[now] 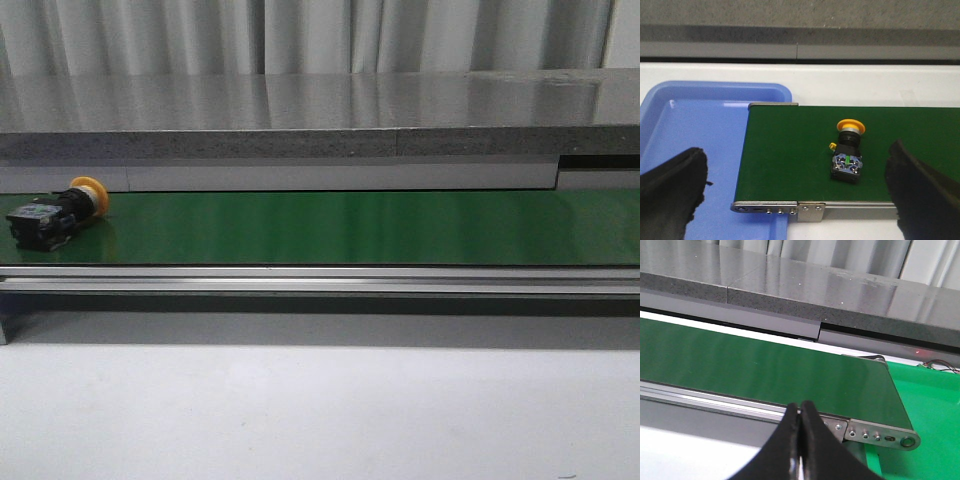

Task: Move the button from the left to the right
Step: 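Open the left gripper and withdraw it from the button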

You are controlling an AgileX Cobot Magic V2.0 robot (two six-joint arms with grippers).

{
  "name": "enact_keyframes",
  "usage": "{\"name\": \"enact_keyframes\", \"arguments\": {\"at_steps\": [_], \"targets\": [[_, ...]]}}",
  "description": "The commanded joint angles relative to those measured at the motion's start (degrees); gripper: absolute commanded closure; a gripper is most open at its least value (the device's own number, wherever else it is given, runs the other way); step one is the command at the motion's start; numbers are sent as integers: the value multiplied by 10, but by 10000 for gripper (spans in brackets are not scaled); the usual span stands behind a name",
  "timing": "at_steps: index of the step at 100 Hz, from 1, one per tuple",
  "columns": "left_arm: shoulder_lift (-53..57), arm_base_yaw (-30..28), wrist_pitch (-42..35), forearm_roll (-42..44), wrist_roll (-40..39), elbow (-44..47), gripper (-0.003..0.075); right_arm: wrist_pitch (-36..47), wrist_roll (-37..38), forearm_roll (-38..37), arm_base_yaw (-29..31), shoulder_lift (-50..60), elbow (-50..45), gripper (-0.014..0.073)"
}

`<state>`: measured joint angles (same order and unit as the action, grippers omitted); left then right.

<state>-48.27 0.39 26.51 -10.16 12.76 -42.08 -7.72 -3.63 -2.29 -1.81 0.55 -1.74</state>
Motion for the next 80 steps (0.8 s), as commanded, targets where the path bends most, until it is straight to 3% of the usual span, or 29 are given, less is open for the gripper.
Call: {"name": "enact_keyframes", "arguments": {"at_steps": [1,31,46,80], "targets": [[63,18,-91,-10,-1,35,45,51,-2,-6,4,9,0,715],[239,39,-155,-6,-1,188,45,51,-2,-6,4,9,0,715],[311,39,-183,-23,-1,222,45,51,-2,-6,4,9,0,715],[331,39,-183,-23,-1,253,50,51,-2,-6,4,9,0,715]]}}
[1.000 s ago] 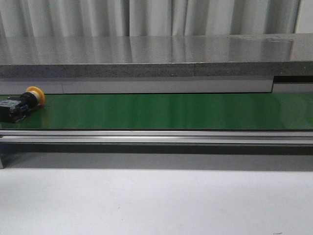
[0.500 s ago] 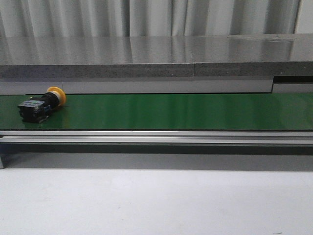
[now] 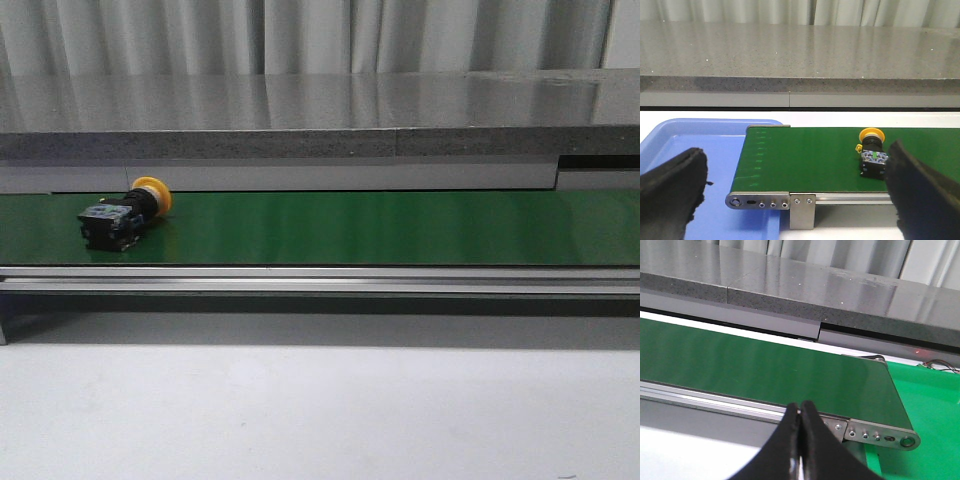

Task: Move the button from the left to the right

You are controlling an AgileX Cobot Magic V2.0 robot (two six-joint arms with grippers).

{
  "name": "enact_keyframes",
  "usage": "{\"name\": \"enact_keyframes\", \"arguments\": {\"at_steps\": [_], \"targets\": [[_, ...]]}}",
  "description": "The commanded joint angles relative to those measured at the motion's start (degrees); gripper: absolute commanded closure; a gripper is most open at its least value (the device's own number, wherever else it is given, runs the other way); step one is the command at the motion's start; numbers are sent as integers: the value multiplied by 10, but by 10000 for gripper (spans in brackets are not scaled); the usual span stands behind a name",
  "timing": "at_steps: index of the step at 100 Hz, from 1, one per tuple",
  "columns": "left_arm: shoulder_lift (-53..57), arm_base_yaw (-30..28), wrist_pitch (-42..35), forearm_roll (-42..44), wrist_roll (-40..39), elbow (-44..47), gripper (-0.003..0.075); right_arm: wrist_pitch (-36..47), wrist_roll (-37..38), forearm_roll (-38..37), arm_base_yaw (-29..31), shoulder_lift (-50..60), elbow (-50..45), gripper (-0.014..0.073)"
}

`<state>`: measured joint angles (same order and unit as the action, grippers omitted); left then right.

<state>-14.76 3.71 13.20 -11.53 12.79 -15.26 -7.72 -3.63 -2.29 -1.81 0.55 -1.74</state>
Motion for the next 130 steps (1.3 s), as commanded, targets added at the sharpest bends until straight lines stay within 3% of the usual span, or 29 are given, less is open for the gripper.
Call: {"name": "enact_keyframes", "arguments": {"at_steps": [1,12,19,45,92,115,130], "targets": [[-4,6,-50,-9,-1,-15,55,51,-2,-6,4,9,0,715],[-4,6,-51,-9,-1,-15,122,51,-2,-6,4,9,0,715],[-4,6,-53,-8,-1,-15,212,51,-2,-6,4,9,0,715],[-4,6,-54,-8,-1,-15,716,51,-2,-6,4,9,0,715],[-4,6,-54,-8,-1,-15,715,99,-2,-5,4,9,9,715],[-4,6,-54,-8,-1,-15,715,43,-2,-3,4,-20,102,715],[-4,6,-54,-8,-1,-15,715,-27,-2,-3,4,-107,200,715]]}}
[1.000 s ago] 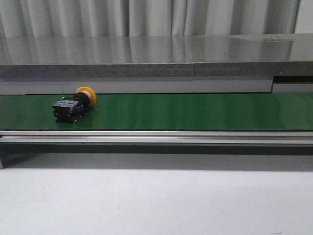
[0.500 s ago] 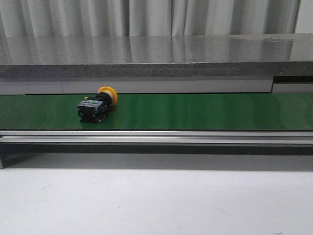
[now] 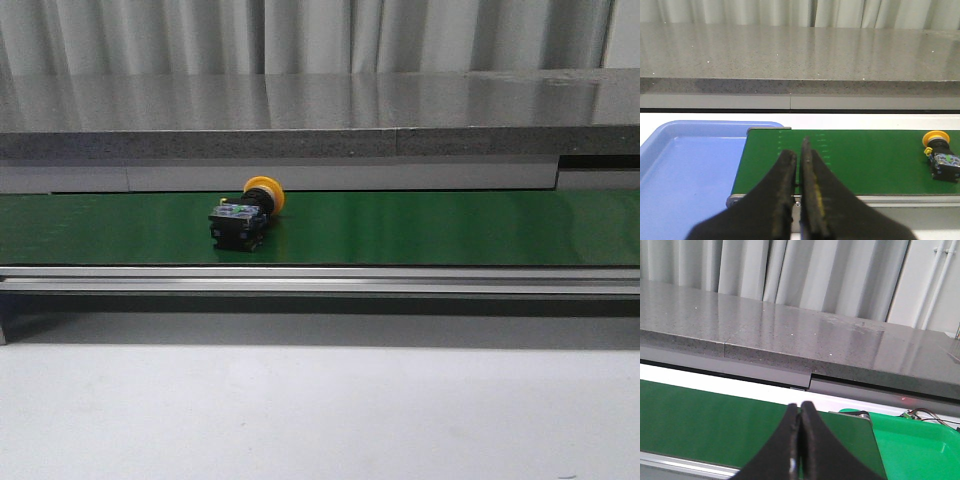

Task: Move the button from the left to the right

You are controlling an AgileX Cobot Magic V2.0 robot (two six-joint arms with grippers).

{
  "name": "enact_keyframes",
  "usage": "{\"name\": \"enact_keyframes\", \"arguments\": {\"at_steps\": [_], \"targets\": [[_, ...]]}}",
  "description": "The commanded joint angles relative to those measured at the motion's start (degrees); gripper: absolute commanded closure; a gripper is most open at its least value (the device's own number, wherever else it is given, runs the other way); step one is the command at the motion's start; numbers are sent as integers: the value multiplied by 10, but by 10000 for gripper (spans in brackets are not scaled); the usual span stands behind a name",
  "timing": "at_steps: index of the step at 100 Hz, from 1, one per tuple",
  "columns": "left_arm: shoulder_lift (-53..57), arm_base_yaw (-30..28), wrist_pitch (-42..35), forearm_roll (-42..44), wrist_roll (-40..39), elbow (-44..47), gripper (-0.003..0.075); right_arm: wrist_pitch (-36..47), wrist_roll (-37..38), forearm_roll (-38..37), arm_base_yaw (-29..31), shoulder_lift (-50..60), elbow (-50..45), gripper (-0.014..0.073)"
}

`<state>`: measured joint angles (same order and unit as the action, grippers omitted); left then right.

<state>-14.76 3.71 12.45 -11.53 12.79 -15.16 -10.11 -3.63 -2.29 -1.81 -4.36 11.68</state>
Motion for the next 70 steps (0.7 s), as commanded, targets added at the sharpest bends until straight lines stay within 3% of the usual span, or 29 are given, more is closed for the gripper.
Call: {"name": "enact_keyframes", "arguments": {"at_steps": [1,31,48,70], "targets": [[-4,6,-47,-8,-1,-16,715,-13,-2,-3,4,-58,71,715],[-4,6,-47,-8,-1,-16,715,-217,-2,-3,4,-301,281,715],[-4,6,-47,-8,-1,-16,715,-226,-2,-2,4,-419,345,715],[-4,6,-47,-8,-1,-16,715,-212,-2,-1,4,-513,358,715]]}}
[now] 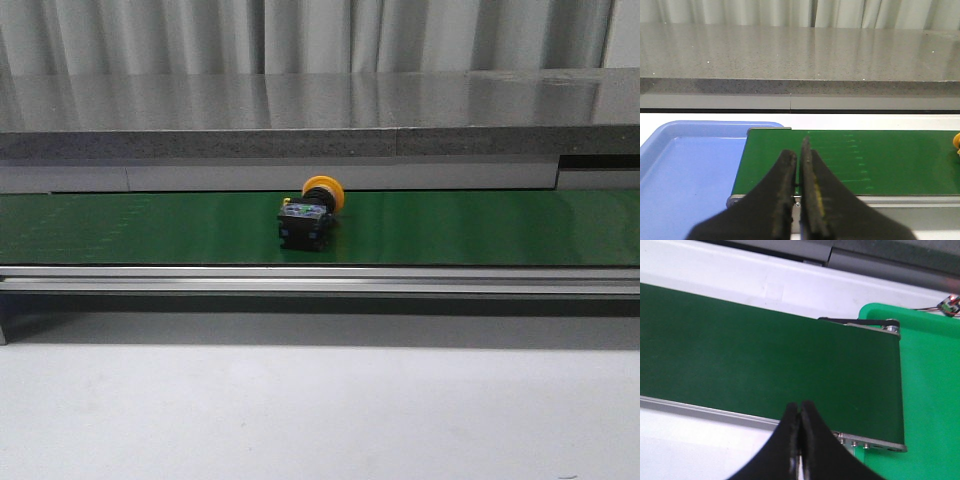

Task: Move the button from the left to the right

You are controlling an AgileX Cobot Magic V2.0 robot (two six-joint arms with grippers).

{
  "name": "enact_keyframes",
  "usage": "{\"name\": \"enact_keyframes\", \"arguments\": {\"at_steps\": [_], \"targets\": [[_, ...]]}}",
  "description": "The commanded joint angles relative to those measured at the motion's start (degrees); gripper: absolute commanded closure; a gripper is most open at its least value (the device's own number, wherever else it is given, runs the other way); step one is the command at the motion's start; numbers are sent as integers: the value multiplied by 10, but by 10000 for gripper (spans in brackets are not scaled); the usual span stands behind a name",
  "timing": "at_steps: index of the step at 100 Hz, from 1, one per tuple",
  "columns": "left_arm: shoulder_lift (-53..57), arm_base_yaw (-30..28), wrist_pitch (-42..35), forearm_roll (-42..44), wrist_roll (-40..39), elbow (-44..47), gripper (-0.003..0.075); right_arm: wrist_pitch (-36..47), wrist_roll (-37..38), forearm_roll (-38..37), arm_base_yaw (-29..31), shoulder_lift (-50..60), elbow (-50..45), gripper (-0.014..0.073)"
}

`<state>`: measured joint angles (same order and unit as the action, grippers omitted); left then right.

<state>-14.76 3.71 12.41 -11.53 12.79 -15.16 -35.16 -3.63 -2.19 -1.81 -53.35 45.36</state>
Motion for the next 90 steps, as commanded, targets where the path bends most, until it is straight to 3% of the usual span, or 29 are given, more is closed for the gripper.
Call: {"name": "enact_keyframes", "arguments": {"at_steps": [1,16,37,52,90], "targets": [[-4,6,-47,-8,-1,-16,715,38,-2,-2,4,-25,22,714],[-4,6,-47,-8,-1,-16,715,31,-2,22,4,-49,22,643],[-4,6,-47,-8,-1,-16,715,22,-2,38,4,-51,22,302],[-4,6,-47,-8,-1,-16,715,22,-2,43,4,-51,22,132],[-4,6,-47,-8,-1,-16,715,35,-3,160,-1,-84,27,118]]}}
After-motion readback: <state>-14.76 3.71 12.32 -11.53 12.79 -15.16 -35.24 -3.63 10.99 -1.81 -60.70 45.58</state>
